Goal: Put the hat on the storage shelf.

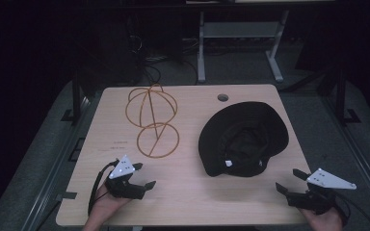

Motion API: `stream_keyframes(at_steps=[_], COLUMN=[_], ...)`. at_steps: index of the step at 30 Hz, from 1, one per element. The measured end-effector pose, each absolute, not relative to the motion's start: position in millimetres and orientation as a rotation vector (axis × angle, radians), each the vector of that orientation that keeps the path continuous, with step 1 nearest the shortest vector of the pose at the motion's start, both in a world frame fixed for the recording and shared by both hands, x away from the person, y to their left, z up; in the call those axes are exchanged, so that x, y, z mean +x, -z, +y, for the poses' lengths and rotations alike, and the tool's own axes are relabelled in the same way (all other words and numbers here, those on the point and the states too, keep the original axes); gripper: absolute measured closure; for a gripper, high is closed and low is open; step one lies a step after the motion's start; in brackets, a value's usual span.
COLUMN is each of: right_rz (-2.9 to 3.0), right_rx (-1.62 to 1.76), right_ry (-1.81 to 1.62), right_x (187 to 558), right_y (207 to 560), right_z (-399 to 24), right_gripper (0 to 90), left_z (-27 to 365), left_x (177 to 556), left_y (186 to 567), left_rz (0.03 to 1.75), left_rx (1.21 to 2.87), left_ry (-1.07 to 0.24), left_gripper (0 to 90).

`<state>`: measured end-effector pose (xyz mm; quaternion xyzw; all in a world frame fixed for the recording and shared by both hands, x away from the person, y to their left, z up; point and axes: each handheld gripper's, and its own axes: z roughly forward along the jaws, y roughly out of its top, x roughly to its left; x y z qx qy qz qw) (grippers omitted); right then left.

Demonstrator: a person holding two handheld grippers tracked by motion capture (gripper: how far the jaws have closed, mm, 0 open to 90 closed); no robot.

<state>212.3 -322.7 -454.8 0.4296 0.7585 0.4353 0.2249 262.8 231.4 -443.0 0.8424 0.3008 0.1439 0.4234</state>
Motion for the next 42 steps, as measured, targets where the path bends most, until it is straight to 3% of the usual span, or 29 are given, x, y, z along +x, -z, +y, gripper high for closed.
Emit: stream_keyframes(at_steps=[16, 42], right_rz=[2.091, 2.103], right_rx=[1.196, 1.168], right_ry=[-1.203, -1.204], right_x=[210.5, 206.6], right_y=[454.8, 454.7], right_z=[-323.6, -322.6], right_gripper=[16.0, 15.8], left_z=[218.4, 86.0], left_x=[259.3, 278.2], left_y=[434.6, 407.8], left_rz=[0.697, 0.379], left_rx=[2.104, 2.189], left_ry=[-0.329, -0.189], left_gripper=[19.9, 22.9])
